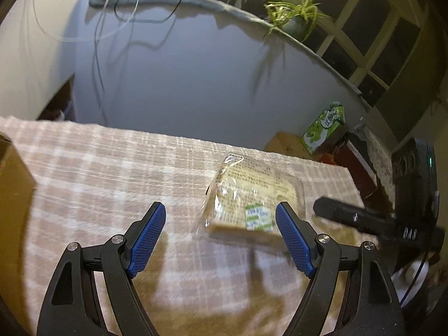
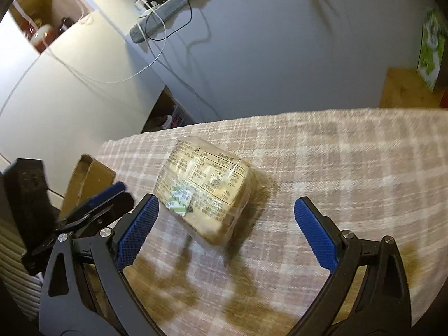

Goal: Organize snacks
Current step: 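Move both tools across the table to the clear bag of bread, then close both tools on the sides of the bagged bread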

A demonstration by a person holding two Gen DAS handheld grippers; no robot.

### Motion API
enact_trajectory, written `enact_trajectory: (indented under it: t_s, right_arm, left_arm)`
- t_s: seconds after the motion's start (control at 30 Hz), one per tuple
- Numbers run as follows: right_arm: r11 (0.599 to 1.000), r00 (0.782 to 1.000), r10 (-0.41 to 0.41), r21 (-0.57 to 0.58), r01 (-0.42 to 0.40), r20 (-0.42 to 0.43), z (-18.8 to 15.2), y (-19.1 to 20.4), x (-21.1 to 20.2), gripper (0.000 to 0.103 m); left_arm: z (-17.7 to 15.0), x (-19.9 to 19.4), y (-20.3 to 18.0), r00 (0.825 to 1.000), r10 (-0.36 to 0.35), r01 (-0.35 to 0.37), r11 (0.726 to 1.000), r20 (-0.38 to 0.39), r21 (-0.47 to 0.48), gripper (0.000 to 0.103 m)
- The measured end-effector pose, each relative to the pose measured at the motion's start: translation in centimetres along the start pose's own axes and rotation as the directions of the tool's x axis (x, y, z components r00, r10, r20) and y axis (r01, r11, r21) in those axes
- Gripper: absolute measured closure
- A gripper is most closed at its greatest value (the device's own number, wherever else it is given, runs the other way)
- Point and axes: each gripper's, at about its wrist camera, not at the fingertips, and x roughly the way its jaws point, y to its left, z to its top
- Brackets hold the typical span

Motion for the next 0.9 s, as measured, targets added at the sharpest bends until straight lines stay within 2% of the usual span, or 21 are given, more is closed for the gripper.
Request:
enact_trajectory:
  t_s: [0.07, 0.2, 0.27, 0.3, 0.4, 0.47, 0.53, 0.63, 0.9]
  right_arm:
    - [0.999, 0.999, 0.033, 0.028, -0.033, -0.015, 0.0, -0.4, 0.9, 0.004]
    - [0.994, 0.996, 0.078, 0.079, -0.075, -0.036, -0.2, -1.1, 2.3, 0.024]
    - [0.992, 0.995, 0.088, 0.099, -0.083, -0.041, -0.4, -1.5, 2.8, 0.028]
    - [0.990, 0.994, 0.094, 0.108, -0.089, -0.047, -0.4, -1.6, 3.0, 0.031]
    - [0.986, 0.990, 0.120, 0.123, -0.111, -0.070, -0.8, -1.5, 3.9, 0.044]
    - [0.985, 0.990, 0.126, 0.125, -0.117, -0.067, -0.9, -1.5, 3.9, 0.048]
    - [0.985, 0.990, 0.127, 0.123, -0.118, -0.066, -0.9, -1.3, 4.0, 0.049]
    - [0.991, 0.992, 0.104, 0.090, -0.098, -0.068, -0.8, -0.5, 4.0, 0.049]
    - [0.993, 0.993, 0.103, 0.060, -0.100, -0.050, -0.6, 0.9, 2.4, 0.049]
  left_arm:
    - [0.1, 1.0, 0.1, 1.000, -0.011, 0.010, 1.000, -0.023, -0.015, 0.024]
    - [0.2, 2.2, 0.1, 0.998, -0.038, 0.037, 0.999, -0.054, -0.027, 0.026]
    - [0.0, 2.8, -0.3, 0.995, -0.051, 0.050, 0.999, -0.081, -0.013, 0.033]
    - [0.0, 3.0, -0.4, 0.994, -0.053, 0.053, 0.999, -0.091, -0.006, 0.041]
    - [-0.3, 3.2, -0.7, 0.994, -0.047, 0.049, 0.999, -0.095, 0.015, 0.041]
    - [-0.3, 3.3, -0.6, 0.994, -0.052, 0.053, 0.999, -0.095, 0.010, 0.045]
    - [-0.3, 3.3, -0.8, 0.994, -0.051, 0.052, 0.999, -0.095, 0.014, 0.048]
    - [-0.4, 3.0, -1.3, 0.995, -0.036, 0.040, 0.998, -0.091, 0.039, 0.048]
    - [-0.3, 0.8, -2.3, 0.998, -0.034, 0.037, 0.997, -0.054, 0.063, 0.049]
